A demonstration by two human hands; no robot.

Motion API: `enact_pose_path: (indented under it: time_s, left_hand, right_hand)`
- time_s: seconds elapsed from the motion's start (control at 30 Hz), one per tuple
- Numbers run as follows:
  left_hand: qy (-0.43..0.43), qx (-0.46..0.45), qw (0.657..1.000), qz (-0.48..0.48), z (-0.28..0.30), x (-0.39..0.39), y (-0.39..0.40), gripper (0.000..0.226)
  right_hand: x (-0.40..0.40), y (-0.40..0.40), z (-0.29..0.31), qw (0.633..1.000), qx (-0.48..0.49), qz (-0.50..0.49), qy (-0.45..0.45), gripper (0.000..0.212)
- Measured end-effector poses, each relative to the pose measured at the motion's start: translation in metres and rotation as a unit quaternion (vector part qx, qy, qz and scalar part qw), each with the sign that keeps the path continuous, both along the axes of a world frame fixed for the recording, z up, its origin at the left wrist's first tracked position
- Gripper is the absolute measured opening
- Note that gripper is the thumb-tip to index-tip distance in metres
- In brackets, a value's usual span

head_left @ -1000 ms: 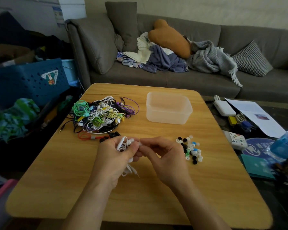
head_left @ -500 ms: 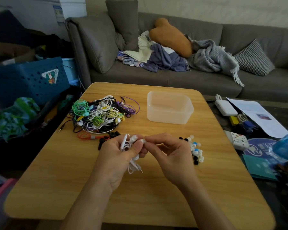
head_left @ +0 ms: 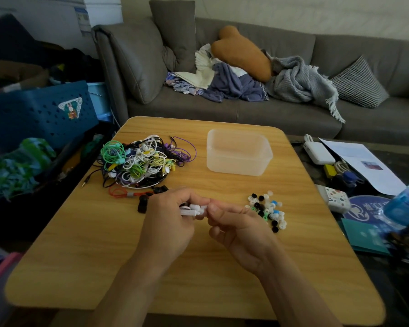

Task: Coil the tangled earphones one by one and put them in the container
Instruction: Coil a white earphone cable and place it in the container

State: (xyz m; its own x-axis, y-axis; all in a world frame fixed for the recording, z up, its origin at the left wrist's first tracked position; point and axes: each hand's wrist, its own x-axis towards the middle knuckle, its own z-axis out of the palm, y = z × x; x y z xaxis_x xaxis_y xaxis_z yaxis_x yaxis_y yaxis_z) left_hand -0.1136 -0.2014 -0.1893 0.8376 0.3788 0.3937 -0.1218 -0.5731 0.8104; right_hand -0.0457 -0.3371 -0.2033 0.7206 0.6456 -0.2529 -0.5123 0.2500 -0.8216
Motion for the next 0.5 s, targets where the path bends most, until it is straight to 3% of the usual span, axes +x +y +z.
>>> enact_pose_path:
  time_s: [0.13,0.23,0.33,0.4,0.5]
  left_hand:
    - [0.028,-0.117,0.993,0.002,-0.0007,-0.0006,0.0006,0.023]
    - [-0.002,-0.205,0.979,0.010,0.0028,-0.0009,-0.0011,0.006]
    - [0.011,-0.277,0.961,0.004,0.0023,0.0009,0.0009,0.008]
    - [0.043,-0.345,0.937,-0.011,-0.0008,0.0018,0.0026,0.013]
    - [0.091,-0.486,0.869,-0.031,-0.0019,0.0043,0.0023,0.017]
  right_hand:
    - [0.0019,0.0000,-0.0018,0.995,-0.035,-0.002,-0.091,0.041]
    - [0.0021,0.0034,-0.0025,0.981,-0.033,-0.033,-0.186,0.035]
    - [0.0026,0.0042,-0.0032,0.971,-0.026,-0.024,-0.236,0.045]
    - [0.0042,0.0020,-0.0038,0.968,-0.044,-0.029,-0.247,0.053]
    - [0.0041,-0.0025,-0.0017,0.955,-0.092,-0.016,-0.283,0.062]
